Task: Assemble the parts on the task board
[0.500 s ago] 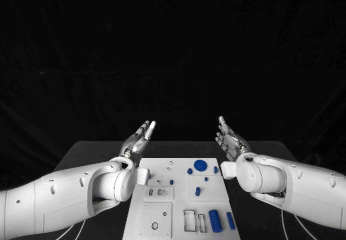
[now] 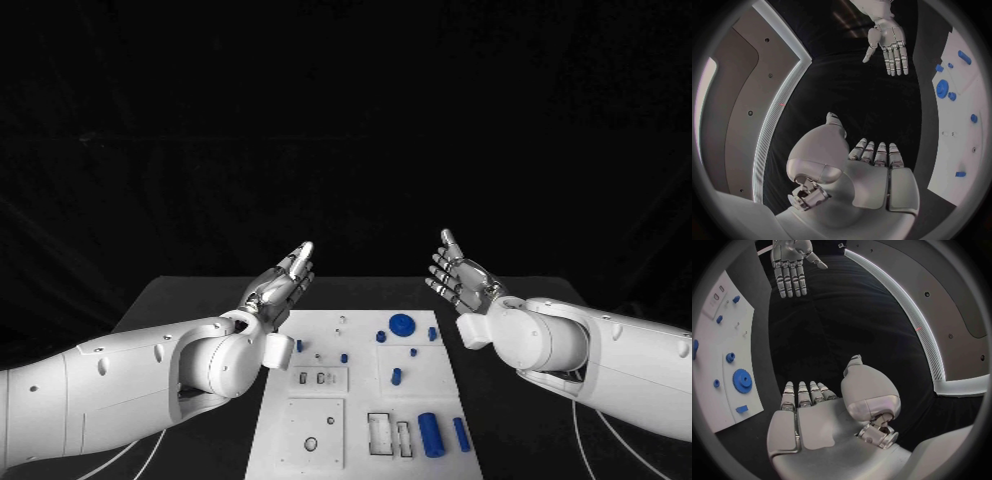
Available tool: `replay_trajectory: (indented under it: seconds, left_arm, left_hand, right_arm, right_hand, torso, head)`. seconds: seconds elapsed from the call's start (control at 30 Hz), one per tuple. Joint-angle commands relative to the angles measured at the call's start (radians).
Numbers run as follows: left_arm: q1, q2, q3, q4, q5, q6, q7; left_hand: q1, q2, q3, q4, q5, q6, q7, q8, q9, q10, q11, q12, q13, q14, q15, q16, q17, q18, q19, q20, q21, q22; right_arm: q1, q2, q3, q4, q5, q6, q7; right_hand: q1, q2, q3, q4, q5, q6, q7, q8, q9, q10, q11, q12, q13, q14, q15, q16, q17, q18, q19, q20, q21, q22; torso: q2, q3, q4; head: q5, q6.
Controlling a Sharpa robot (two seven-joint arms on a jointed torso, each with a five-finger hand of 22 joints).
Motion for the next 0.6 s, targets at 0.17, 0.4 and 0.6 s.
replay_trajectory:
  seconds: [0.17, 0.4, 0.6]
  left_arm:
    - [0.002, 0.004, 0.000, -0.009, -0.032, 0.100, 0.048]
    - [0.002, 0.009, -0.001, -0.011, -0.060, 0.038, 0.069]
    - [0.001, 0.006, -0.002, -0.017, -0.112, -0.037, 0.091]
  left_hand:
    - [0.016, 0.002, 0.002, -0.001, 0.005, 0.011, -0.015, 0.003, 0.001, 0.000, -0.008, -0.006, -0.002, -0.001, -0.042, -0.004, -0.001, 0.025, 0.001, 0.038, -0.004, -0.001]
    - [0.021, 0.005, 0.004, -0.001, 0.011, 0.011, -0.019, 0.003, 0.001, 0.000, -0.011, -0.006, -0.002, -0.001, -0.038, -0.004, -0.001, 0.031, 0.001, 0.049, -0.004, -0.001]
    - [0.032, 0.010, 0.009, -0.002, 0.037, 0.019, -0.022, 0.004, 0.002, 0.000, -0.016, -0.006, -0.002, -0.001, -0.061, -0.004, -0.001, 0.035, 0.001, 0.027, -0.004, -0.001]
  right_arm:
    - [0.000, 0.008, 0.000, -0.015, -0.127, 0.175, -0.020]
    - [0.000, 0.009, 0.000, -0.018, -0.273, 0.059, 0.024]
    - [0.000, 0.007, -0.001, -0.025, -0.495, -0.068, 0.016]
  right_hand:
    - [-0.005, -0.021, 0.023, 0.001, -0.027, 0.002, 0.002, 0.002, 0.002, 0.000, 0.009, -0.004, -0.001, 0.000, 0.049, -0.003, -0.001, -0.010, 0.001, 0.049, -0.005, -0.002]
    - [0.012, -0.013, 0.042, -0.001, -0.002, -0.009, 0.000, -0.004, -0.001, 0.000, 0.004, -0.004, -0.001, 0.000, -0.024, -0.003, -0.001, 0.008, 0.001, 0.000, -0.005, -0.002]
    - [0.070, -0.016, 0.053, -0.002, 0.070, -0.006, 0.007, -0.002, 0.000, 0.000, 0.010, -0.004, -0.001, 0.000, -0.024, -0.003, -0.001, 0.004, 0.001, -0.008, -0.005, -0.002]
  torso:
    - [0.001, 0.0005, -0.0019]
    - [0.003, -0.0006, 0.0008]
    - [0.003, -0.0006, -0.0003]
  head:
    - [-0.001, -0.013]
    - [-0.003, -0.021]
    - [-0.003, -0.031]
